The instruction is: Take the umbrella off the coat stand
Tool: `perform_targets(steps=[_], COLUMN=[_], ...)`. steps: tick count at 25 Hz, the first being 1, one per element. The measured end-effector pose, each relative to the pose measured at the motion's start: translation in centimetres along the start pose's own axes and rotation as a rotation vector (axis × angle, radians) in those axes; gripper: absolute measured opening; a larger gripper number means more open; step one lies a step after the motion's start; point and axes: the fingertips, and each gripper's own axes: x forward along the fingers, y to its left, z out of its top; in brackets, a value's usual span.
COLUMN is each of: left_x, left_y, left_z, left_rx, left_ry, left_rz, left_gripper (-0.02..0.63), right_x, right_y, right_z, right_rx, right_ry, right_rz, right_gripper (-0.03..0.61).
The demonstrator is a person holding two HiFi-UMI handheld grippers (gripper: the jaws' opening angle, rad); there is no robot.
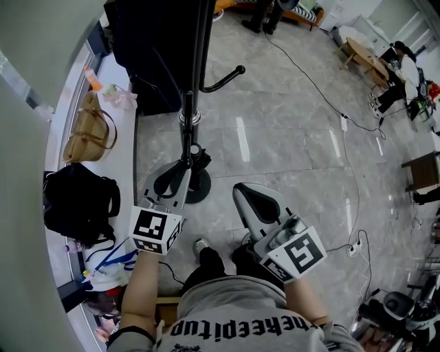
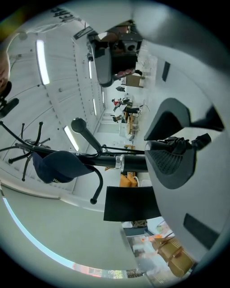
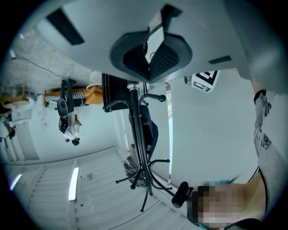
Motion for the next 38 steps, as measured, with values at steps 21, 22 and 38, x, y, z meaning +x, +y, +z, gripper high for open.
perform_targets(steps=[21,22,38], left_x=[3.9,4.0,6.1], left_y=[0.5,0.5,0.5], left_z=[-1.6,-1.7,-2.4], left_rx=[-0.012,-0.014,0.011], left_ry=[0.023,0.024,0.035], left_rz=[-0.031,-0.032,-0.05], left_gripper=[0.222,0.222,0.227], right_x=[-1.5,-1.6,-1.9], right_y=[-1.1,-1.2,-2.5], right_z=[-0.3,-0.4,-0.4], right_rx=[-0.02,-0.021,-0.023], right_ry=[0.025,0.027,0.038], right_rz=[-0.057,-0.059,-0.098], right_gripper=[0.011,0.011,0.011])
